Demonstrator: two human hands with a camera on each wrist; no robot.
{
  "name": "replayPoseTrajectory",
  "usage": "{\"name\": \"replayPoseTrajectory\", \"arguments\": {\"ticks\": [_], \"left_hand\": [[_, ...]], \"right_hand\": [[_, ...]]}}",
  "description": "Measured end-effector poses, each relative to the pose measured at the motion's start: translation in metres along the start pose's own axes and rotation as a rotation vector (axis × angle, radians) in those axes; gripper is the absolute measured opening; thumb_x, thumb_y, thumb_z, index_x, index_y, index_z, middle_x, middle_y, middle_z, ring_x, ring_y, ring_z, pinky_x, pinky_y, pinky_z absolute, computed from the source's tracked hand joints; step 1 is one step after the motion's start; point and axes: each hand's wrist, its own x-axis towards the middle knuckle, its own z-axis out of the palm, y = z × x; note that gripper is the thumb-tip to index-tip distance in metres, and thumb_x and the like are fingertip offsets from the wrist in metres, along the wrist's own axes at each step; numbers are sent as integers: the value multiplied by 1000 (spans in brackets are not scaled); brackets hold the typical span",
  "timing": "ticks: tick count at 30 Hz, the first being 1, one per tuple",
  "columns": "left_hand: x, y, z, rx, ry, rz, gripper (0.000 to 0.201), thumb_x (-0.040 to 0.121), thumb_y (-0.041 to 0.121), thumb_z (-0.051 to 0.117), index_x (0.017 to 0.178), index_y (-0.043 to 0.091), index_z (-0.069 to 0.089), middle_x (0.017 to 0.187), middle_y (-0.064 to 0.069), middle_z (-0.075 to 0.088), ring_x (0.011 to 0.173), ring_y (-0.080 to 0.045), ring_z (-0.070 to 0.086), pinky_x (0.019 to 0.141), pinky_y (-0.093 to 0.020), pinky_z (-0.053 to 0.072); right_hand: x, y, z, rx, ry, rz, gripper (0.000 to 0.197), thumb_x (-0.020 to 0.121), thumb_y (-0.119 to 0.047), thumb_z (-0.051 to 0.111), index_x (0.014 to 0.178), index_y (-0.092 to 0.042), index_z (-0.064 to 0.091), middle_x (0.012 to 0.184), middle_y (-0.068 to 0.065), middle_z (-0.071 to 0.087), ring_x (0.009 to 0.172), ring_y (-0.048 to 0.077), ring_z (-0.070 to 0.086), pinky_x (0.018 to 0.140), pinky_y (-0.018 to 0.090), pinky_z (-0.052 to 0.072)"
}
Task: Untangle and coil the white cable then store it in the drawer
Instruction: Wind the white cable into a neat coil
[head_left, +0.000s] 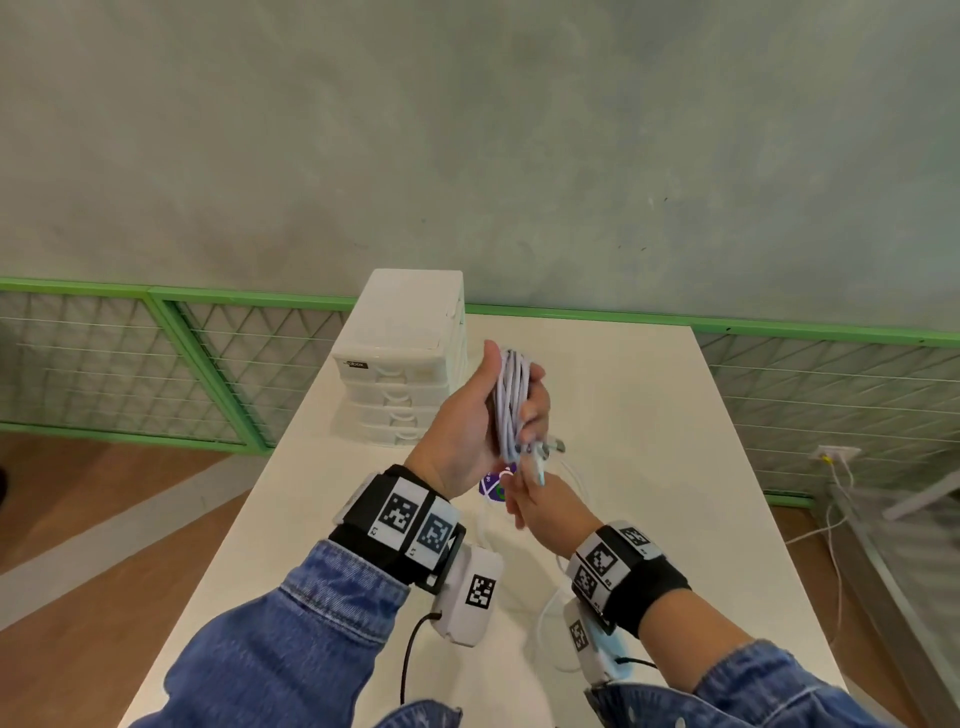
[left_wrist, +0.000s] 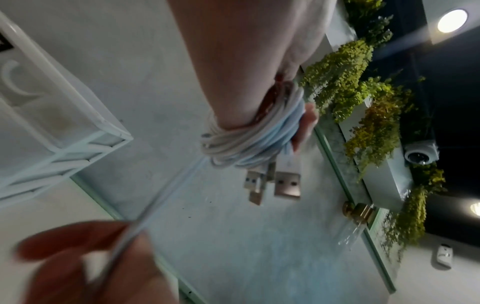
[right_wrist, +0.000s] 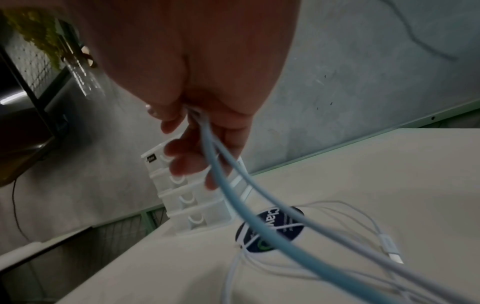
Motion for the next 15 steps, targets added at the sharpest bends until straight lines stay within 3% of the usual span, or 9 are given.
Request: {"name": "replayPoseTrajectory", "arguments": {"ticks": [2,4,6,9,11,13,15], "left_hand": [[5,1,0,-49,48,60,49,95,49,22,94,8,50,59,-1,45,50,-14,40,60,-28,35],[11,0,-2,-17,119,119,43,98,43,21,99,8,46,61,-1,48,52,-14,44,62,-28,39],[15,-3,-5,57,210,183,36,101,37,21,100,10,44,62,0,50,53,-12,47,61,-26,41],[20,-3,-14,257,368,299,24,103,28,25,99,15,45,71,-2,51,55,-9,51,59,-23,45],[23,-2,-21,473,451,393,19,103,23,27,96,19,45,76,-4,51,62,-11,51,61,-24,45],[24,-4,-29,701,467,468,18,102,22,32,93,14,46,84,-7,51,70,-14,49,69,-23,44],[23,-9,-39,924,441,437,22,100,21,38,102,2,48,101,-7,50,80,-13,48,82,-23,41]], "right_hand": [[-2,3,3,8,-35,-18,18,98,-19,35,104,-18,52,58,-12,39,50,7,38,54,22,36],[-1,5,0,-35,-34,-31,21,98,-19,36,113,-18,50,61,-15,39,55,4,39,56,19,33],[1,5,-6,-81,-22,-57,21,97,-24,38,113,-21,52,62,-14,42,59,6,43,58,23,34],[0,7,-10,-122,-32,-87,19,96,-28,42,110,-25,54,53,-11,44,53,2,42,55,19,32],[-3,7,-10,-113,-18,-105,17,95,-25,44,107,-23,57,52,-20,53,52,-3,46,55,14,32],[-4,3,-14,-73,27,-142,17,95,-20,46,103,-20,61,55,-28,54,59,-12,49,59,9,36],[-1,-5,-20,-12,81,-182,17,94,-18,47,100,-20,63,65,-22,57,60,-8,52,59,10,40]]}}
